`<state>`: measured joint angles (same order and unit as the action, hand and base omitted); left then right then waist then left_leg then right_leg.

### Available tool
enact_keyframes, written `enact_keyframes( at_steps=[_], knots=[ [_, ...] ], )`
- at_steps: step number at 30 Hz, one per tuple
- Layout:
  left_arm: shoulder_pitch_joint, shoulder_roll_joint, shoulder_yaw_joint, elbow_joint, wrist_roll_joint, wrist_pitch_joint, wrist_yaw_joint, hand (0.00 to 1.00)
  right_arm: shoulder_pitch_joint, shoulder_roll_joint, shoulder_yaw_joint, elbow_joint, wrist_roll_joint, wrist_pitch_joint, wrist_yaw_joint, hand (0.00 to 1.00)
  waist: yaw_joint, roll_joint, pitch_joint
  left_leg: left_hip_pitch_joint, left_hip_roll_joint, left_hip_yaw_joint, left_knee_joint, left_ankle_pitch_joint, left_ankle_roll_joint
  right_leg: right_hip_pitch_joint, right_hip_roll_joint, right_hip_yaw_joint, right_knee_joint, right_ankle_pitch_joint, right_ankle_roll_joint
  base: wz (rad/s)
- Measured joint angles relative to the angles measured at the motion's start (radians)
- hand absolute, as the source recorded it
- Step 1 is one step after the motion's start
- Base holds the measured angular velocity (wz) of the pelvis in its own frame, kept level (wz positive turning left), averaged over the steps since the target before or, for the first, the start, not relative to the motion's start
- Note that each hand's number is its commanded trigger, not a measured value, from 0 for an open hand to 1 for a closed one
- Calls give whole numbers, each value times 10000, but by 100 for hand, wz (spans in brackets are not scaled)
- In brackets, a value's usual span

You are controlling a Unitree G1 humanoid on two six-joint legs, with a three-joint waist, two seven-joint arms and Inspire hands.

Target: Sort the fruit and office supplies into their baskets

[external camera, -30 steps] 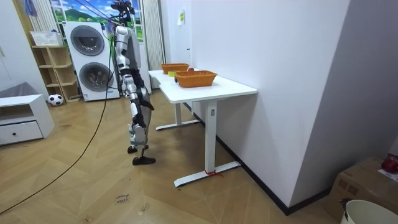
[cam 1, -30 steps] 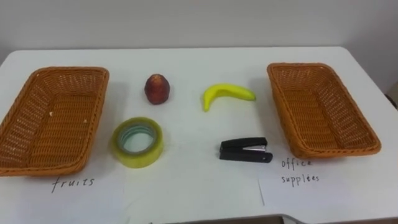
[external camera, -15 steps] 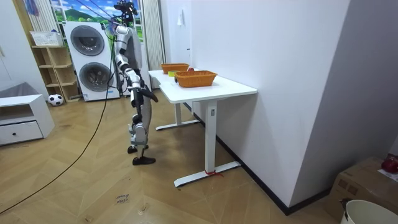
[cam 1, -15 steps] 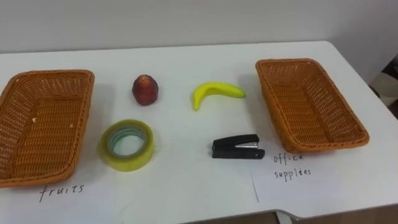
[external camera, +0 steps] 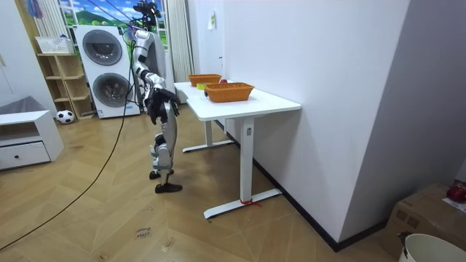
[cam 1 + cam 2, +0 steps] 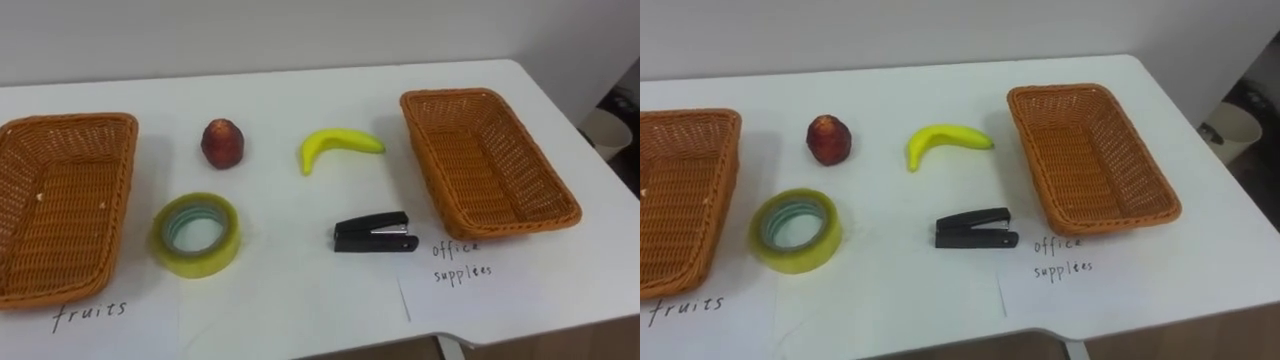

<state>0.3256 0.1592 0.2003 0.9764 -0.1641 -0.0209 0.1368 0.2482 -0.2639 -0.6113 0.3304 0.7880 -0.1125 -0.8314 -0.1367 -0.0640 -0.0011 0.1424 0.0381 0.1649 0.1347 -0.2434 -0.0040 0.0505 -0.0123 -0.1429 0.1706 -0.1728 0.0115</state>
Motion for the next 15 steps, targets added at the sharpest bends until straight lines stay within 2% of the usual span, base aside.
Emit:
enact_keyframes(
  at_steps=[7,10,15],
  knots=[
    [18,20,-65,1,27,-1,1,0,16,-53,-53,-995,-1403,-60,-765,0,15,-170,1,18,-1,5,-7,0,-1,2,6,-46,5,-8,0,0],
    [31,38,-43,-131,355,6,10,0,62,-97,-170,-2304,-2376,-82,-938,0,-52,-194,-7,-88,-2,25,2,0,-1,-99,-10,-67,6,-10,1,0],
    [-186,100,-89,13,483,-5,13,0,-61,-234,-195,-3926,-4217,-101,-844,0,86,-365,35,-81,18,134,3,2,-3,-140,-4,-57,147,-8,-3,-6]
  ],
)
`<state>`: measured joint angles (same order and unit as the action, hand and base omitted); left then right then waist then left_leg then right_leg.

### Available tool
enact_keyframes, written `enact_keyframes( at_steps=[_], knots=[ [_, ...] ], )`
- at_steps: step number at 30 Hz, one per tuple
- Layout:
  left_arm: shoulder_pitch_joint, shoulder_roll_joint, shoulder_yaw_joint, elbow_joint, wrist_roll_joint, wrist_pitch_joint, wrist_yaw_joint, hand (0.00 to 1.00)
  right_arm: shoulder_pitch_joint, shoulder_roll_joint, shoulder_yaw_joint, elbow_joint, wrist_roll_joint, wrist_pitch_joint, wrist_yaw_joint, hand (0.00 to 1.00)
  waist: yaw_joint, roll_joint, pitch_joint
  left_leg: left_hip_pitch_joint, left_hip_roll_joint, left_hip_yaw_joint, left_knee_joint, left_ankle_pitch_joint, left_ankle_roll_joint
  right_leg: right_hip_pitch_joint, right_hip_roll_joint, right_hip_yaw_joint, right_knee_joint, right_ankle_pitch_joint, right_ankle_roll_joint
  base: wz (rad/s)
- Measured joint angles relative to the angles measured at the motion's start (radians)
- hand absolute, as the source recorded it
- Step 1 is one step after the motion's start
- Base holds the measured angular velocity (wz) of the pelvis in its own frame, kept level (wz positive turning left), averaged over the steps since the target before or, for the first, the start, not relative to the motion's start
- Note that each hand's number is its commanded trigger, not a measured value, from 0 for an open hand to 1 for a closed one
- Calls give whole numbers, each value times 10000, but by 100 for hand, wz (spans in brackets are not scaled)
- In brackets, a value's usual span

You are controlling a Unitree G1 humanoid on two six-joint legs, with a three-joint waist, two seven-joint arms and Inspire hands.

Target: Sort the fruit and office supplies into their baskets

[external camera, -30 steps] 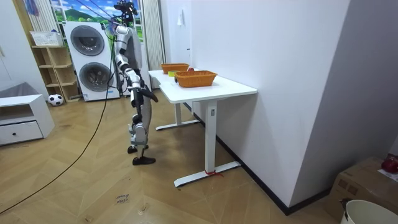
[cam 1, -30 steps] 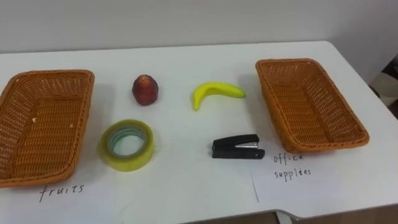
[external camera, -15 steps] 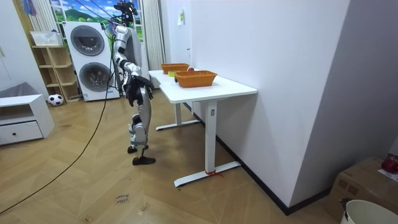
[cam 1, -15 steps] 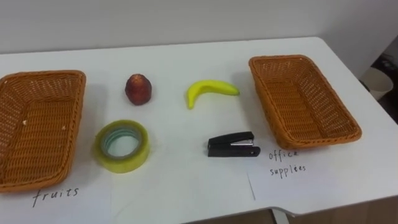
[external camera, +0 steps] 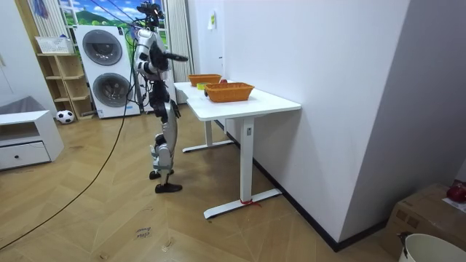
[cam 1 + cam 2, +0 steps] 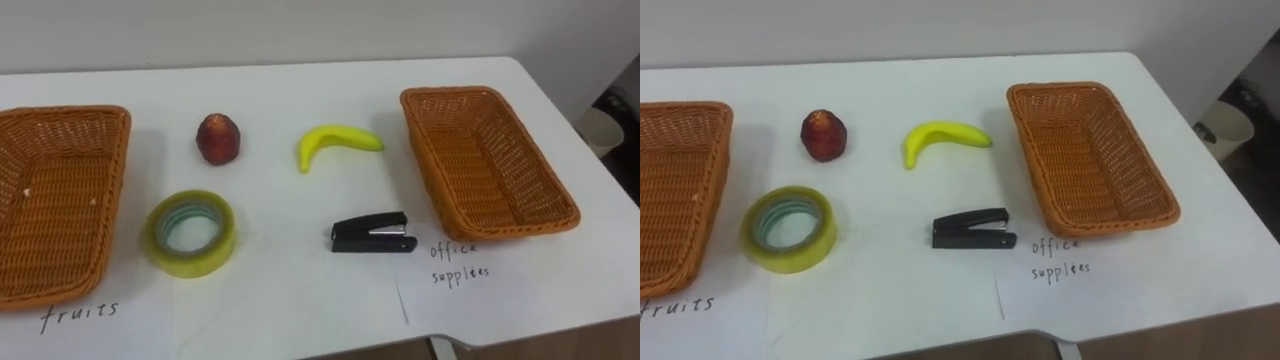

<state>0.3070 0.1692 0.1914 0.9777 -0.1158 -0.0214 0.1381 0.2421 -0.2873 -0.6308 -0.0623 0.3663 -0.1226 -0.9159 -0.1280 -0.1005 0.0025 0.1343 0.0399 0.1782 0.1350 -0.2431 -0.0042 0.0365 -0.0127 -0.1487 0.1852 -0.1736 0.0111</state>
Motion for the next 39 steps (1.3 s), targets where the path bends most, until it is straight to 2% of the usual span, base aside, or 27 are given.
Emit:
enact_keyframes(
  at_steps=[4,6,8,11,16,19,21,23,27,29,32,35,39],
  knots=[
    [-77,51,4,317,13,8,13,0,-655,-105,15,-843,-1074,0,38,0,9,-102,3,-20,0,3,3,0,0,-19,-9,-23,32,1,-1,0],
    [-81,57,3,453,13,11,13,0,-907,-307,59,-1134,-1326,2,129,0,20,-129,13,-21,1,-2,8,0,0,-19,-9,-25,35,2,-2,0],
    [-53,66,3,584,17,25,14,0,-1269,-686,155,-1461,-1399,15,434,0,48,-132,18,-29,1,-7,2,-1,1,-20,-9,-26,17,4,-6,0],
    [-62,71,2,726,14,27,76,0,-1696,-874,223,-2019,-1406,14,739,0,205,-82,9,-21,5,-10,-1,-1,1,-7,-2,-28,24,7,-10,0],
    [-89,62,-70,745,86,24,64,0,-2217,-934,713,-2572,-1413,45,1123,0,522,-10,-10,11,11,-19,6,0,1,38,-7,-62,35,8,-13,0],
    [-80,59,-69,895,565,26,55,0,-2608,-943,1293,-3002,-1754,130,1578,0,600,49,20,13,13,-89,14,2,3,70,-11,-129,26,9,-14,8],
    [-88,59,-65,958,686,33,46,0,-2842,-945,1428,-3077,-1807,143,1882,0,599,28,29,8,12,-208,33,4,7,132,-28,-276,5,9,-14,19],
    [-89,53,-67,992,709,84,-13,0,-3113,-965,1451,-3083,-1833,171,2153,0,768,-10,29,-30,13,-290,115,4,7,159,-49,-396,2,9,-14,12],
    [-61,53,-61,1072,819,182,-26,0,-3233,-991,1684,-3086,-2122,171,2502,0,903,-64,9,-36,16,-428,143,4,7,179,-54,-489,1,9,-14,7],
    [-70,49,46,1112,988,225,-54,0,-3297,-1091,2003,-3156,-2467,300,2827,0,1065,-72,1,-33,23,-422,160,4,7,172,-50,-489,5,11,-18,-3],
    [-76,52,304,1071,1523,229,-247,0,-3649,-1444,2203,-3160,-2638,382,3439,0,1104,-85,-10,-33,30,-430,176,4,7,183,-52,-517,13,20,-32,0],
    [-78,51,382,1072,1646,247,-382,0,-3880,-1540,2295,-3224,-2865,386,3783,0,1137,-118,-25,-15,33,-445,197,4,7,223,-53,-538,12,24,-38,1],
    [-105,53,380,1087,1699,275,-420,0,-3966,-1695,2674,-3406,-3284,386,4217,0,1257,-150,9,-3,38,-442,240,4,7,304,-49,-526,4,27,-44,0]
  ],
)
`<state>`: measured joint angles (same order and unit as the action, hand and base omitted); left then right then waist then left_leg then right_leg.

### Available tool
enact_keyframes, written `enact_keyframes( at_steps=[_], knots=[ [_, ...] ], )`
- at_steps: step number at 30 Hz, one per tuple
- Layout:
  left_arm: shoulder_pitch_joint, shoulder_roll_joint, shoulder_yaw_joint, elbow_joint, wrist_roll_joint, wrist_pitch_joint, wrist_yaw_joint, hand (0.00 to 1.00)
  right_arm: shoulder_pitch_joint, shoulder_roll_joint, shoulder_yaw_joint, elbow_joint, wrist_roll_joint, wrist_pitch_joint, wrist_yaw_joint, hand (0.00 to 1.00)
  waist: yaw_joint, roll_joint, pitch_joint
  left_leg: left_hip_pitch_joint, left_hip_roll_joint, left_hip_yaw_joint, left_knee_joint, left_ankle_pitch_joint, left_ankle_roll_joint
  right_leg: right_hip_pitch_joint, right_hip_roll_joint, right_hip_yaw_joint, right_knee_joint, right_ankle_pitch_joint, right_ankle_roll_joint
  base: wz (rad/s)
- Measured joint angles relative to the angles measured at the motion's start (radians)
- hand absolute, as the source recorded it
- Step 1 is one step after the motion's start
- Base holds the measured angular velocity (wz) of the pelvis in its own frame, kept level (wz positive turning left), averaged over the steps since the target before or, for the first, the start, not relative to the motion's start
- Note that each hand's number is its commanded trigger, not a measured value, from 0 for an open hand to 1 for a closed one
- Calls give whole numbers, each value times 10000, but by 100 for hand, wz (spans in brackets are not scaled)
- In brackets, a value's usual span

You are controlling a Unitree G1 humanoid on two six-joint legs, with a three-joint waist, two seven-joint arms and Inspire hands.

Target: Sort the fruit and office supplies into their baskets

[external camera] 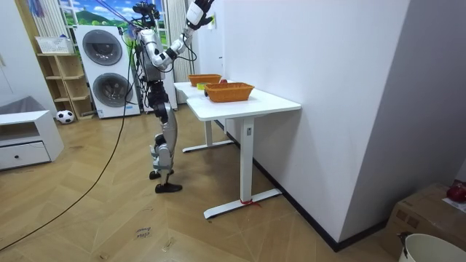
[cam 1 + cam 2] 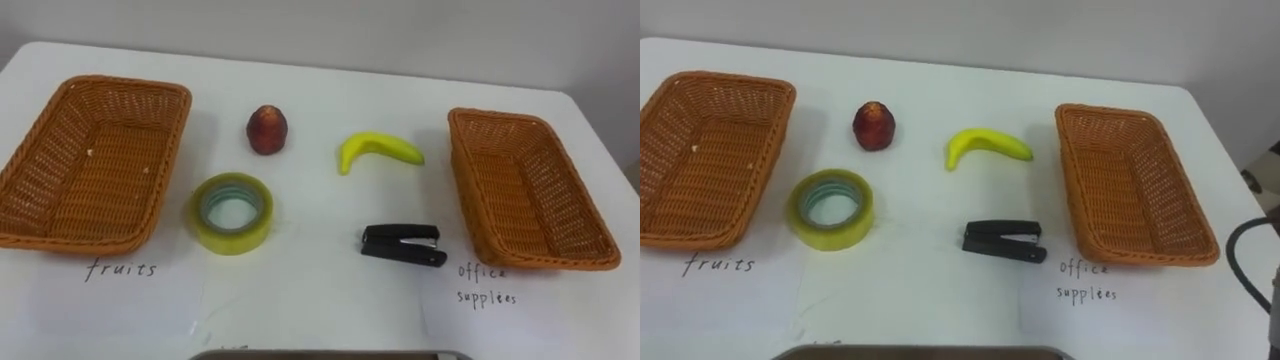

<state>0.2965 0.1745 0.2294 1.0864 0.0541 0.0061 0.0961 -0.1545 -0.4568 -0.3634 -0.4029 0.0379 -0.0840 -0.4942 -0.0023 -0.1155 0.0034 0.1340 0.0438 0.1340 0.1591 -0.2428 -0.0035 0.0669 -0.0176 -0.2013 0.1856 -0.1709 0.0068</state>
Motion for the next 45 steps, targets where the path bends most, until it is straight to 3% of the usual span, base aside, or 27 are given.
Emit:
enact_keyframes(
  at_steps=[9,14,22,29,35,45],
  knots=[
    [-170,1,-16,164,0,10,-248,0,-67,0,346,-140,-817,-1,983,0,99,-23,1,-30,13,-62,-13,-3,1,13,13,-16,7,20,-31,1],
    [-284,10,-15,175,205,3,-417,0,-89,-6,854,-140,-2038,107,1738,0,131,-9,-8,-25,18,-67,-9,-3,0,-1,24,60,6,20,-31,0],
    [-450,50,-87,326,277,-6,-387,0,-118,-73,1510,-2,-1965,223,3116,0,222,-47,-32,-12,13,-59,20,-2,0,25,9,68,2,20,-31,0],
    [-586,109,-465,318,275,84,-418,0,-109,-73,2300,72,-1655,654,4613,0,364,24,18,-15,16,-45,48,-2,0,41,10,36,1,31,-48,0],
    [-647,109,-462,42,276,209,-392,0,-106,-72,2701,86,-1628,1052,5772,0,412,23,16,-38,34,-96,-1,-3,0,16,31,-18,0,42,-65,0],
    [-685,138,-620,-151,239,297,-387,0,-101,-66,2889,132,-1977,1295,6869,0,401,5,3,-74,14,-164,36,-1,0,18,1,-86,-24,43,-63,1]
  ],
)
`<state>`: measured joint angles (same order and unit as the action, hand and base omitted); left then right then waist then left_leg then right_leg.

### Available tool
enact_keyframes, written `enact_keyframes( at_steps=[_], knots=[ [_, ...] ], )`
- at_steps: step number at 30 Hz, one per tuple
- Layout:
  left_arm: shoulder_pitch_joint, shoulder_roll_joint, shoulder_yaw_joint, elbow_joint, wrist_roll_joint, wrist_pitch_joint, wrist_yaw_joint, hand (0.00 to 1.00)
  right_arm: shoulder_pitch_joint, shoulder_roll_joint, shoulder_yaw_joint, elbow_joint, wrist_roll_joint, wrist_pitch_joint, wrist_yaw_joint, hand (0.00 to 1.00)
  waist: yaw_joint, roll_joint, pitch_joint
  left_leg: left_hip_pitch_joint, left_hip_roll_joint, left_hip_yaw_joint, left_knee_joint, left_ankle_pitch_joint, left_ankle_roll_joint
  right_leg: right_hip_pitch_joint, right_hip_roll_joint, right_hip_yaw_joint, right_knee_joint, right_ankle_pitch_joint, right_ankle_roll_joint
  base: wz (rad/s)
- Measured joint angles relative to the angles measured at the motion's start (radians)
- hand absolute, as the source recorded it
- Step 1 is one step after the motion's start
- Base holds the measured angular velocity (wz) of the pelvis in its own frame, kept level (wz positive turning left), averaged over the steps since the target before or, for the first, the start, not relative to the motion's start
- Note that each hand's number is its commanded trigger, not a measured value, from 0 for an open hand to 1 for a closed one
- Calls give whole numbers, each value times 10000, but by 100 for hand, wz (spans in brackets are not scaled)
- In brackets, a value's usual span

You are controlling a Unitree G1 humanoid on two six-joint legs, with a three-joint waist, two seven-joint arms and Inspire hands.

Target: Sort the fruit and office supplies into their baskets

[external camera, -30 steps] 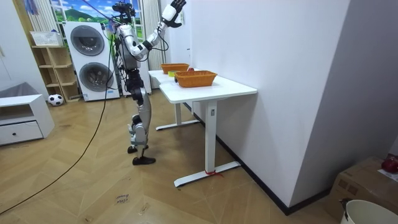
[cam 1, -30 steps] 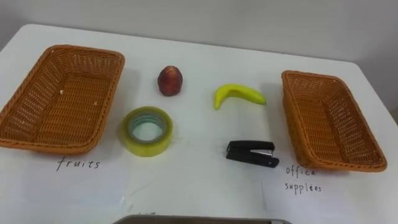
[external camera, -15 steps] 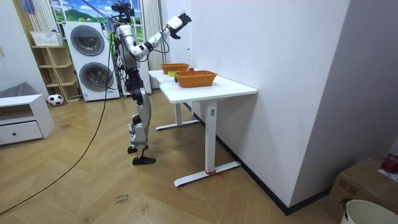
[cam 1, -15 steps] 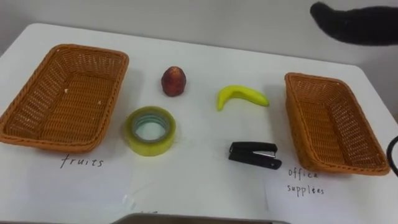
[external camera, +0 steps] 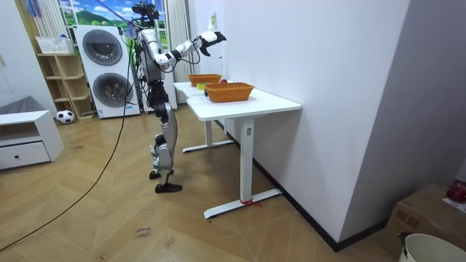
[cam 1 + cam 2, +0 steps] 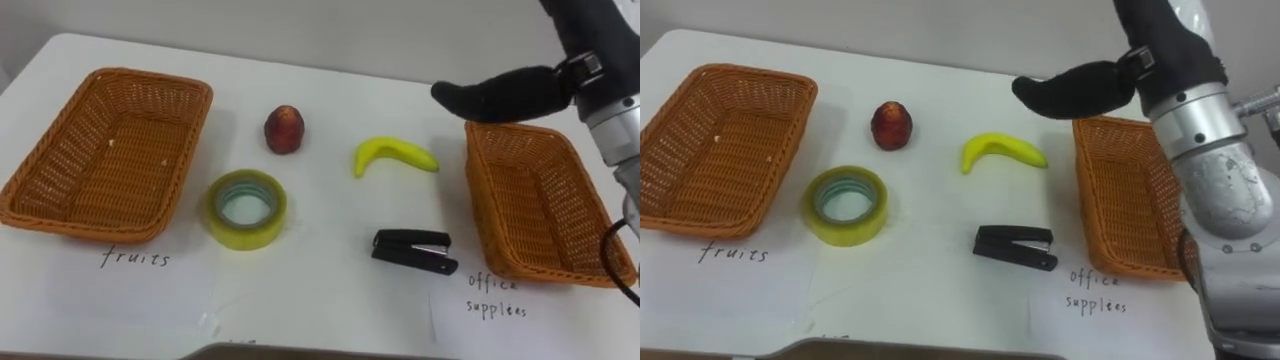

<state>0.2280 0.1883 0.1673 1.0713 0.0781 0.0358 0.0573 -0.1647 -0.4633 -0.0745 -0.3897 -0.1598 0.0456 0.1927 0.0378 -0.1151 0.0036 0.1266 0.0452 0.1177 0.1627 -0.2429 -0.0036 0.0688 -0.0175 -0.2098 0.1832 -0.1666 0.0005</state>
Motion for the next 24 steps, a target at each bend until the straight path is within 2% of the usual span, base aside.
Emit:
enact_keyframes(
  at_steps=[5,10,15,19,24],
  knots=[
    [-117,105,-230,-3,-61,-6,12,0,1,1,252,222,-89,13,405,0,0,-53,-37,-23,6,-6,12,3,-3,1,-8,-98,-2,0,0,2],
    [-138,182,-324,19,-71,-3,11,0,6,0,335,548,-127,210,956,0,8,-93,-65,-17,1,-46,37,4,-2,18,-12,-93,1,3,-4,0],
    [-182,188,-430,81,-88,7,12,0,386,2,364,788,-440,254,1570,0,14,-66,-46,-25,2,-66,52,4,-1,25,-12,-100,8,7,-9,0],
    [-267,196,-541,1,-94,42,1,0,713,2,556,1007,-656,597,2067,0,21,16,9,-64,3,-36,47,4,-1,-18,-10,-95,19,7,-9,0],
    [-433,194,-526,-6,-80,42,-48,0,726,2,555,1009,-1505,730,2736,0,217,50,-16,-90,12,12,48,4,-1,-62,2,-62,13,8,-10,-2]
  ],
)
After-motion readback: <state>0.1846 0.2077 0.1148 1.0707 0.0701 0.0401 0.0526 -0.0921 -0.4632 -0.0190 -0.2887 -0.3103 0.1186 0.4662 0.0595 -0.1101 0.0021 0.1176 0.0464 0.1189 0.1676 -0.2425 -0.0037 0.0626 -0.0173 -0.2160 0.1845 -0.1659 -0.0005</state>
